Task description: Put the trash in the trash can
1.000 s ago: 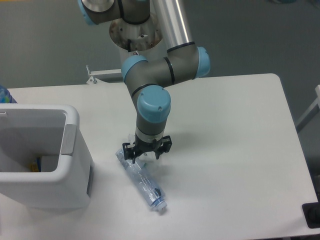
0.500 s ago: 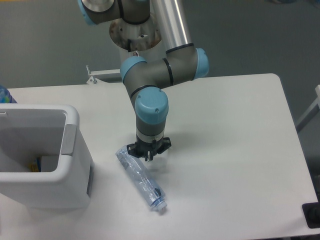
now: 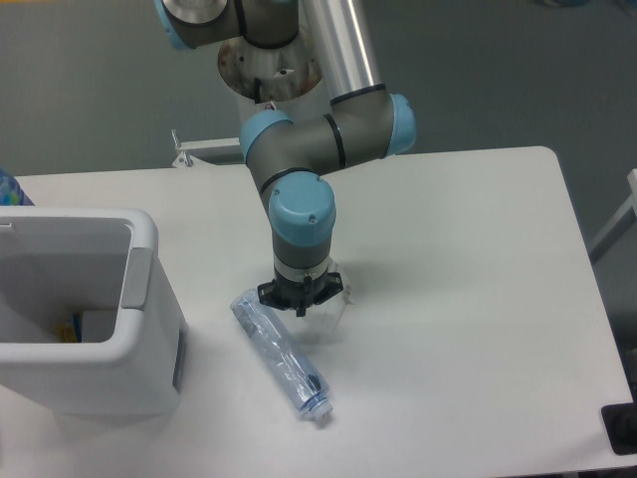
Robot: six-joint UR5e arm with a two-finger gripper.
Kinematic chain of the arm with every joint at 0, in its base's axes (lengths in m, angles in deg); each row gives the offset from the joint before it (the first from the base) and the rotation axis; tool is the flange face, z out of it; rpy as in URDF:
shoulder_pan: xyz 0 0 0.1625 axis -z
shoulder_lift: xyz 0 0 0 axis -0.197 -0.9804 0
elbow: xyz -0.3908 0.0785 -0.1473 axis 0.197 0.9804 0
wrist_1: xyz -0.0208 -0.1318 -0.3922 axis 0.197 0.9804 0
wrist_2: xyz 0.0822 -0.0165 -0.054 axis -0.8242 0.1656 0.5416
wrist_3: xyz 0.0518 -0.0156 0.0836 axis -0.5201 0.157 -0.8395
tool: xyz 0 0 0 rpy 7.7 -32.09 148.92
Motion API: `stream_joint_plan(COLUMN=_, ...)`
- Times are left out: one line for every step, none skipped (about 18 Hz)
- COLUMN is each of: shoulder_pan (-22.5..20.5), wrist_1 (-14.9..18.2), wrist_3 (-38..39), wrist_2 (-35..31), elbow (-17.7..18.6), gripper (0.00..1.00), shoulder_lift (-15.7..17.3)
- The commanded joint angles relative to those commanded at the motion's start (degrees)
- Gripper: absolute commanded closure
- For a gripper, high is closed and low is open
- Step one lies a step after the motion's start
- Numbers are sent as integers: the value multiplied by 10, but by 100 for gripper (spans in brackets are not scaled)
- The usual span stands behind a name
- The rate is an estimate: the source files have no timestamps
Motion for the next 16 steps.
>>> stream_joint_plan(shoulder_pan=-9, wrist_1=0, wrist_3=-1, wrist_2=2, elbow=-5, gripper=100, shoulder_lift=1)
stream_joint_plan(shoulder_pan=-16, wrist_1=0, wrist_3=-3, wrist_2=2, elbow=-11, gripper=100, shoulder_lift=0)
stream_joint_plan(shoulder_pan=-23, wrist_1=-1, wrist_3=-10, wrist_2=3, elbow=-17, gripper=100, shoulder_lift=0)
stream_joint_plan(shoulder_pan=-35, wrist_1=-1, wrist_3=-21, wrist_2=7, elbow=-24, gripper=100, shoulder_lift=1)
stream_joint_plan(shoulder_pan=-46, wrist_1=-1, wrist_3=-23, wrist_2=15, elbow=-32, gripper=100, shoulder_lift=4)
stream_joint_plan(shoulder_pan=-49, wrist_1=-1, wrist_3=-22, wrist_2=28, elbow=-41, gripper=100, shoulder_lift=10)
stream_joint_plan(shoulder_pan=-51, wrist_1=-1, wrist_3=-22, wrist_2=42, elbow=-52, gripper=100, shoulder_lift=19)
stream_joint_plan(shoulder_pan=-55, wrist_1=-1, wrist_3=-22, wrist_2=56, elbow=-61, gripper=100, shoulder_lift=31)
stream_joint_plan(shoulder_pan=-62, wrist_1=-1, wrist_3=-20, wrist_2=73, elbow=-67, gripper=100, shoulder_lift=39)
stream_joint_plan(shoulder_pan=-67, wrist_1=-1, wrist_3=-18, wrist_2=89, elbow=-74, gripper=100, shoulder_lift=47)
stream_joint_plan(shoulder_pan=-70, wrist_1=-2, wrist_3=-15, wrist_2=103, elbow=-81, gripper=100, shoulder_lift=54)
stream_joint_plan(shoulder_pan=-81, wrist_1=-2, wrist_3=-13, wrist_2=119, elbow=-88, gripper=100, shoulder_lift=57)
stream_joint_plan(shoulder_pan=-88, wrist_1=-2, wrist_3=-6, wrist_2=138, elbow=-97, gripper=100, shoulder_lift=62)
stream_joint_plan(shoulder_pan=-92, wrist_1=-2, wrist_3=2, wrist_2=156, elbow=-109, gripper=100, shoulder_lift=69)
stream_joint_plan(shoulder_pan=-97, wrist_1=-2, wrist_3=11, wrist_2=171, elbow=-119, gripper=100, shoulder_lift=71)
stream_joint_plan(shoulder_pan=-102, wrist_1=-3, wrist_3=22, wrist_2=184, elbow=-133, gripper=100, shoulder_lift=72)
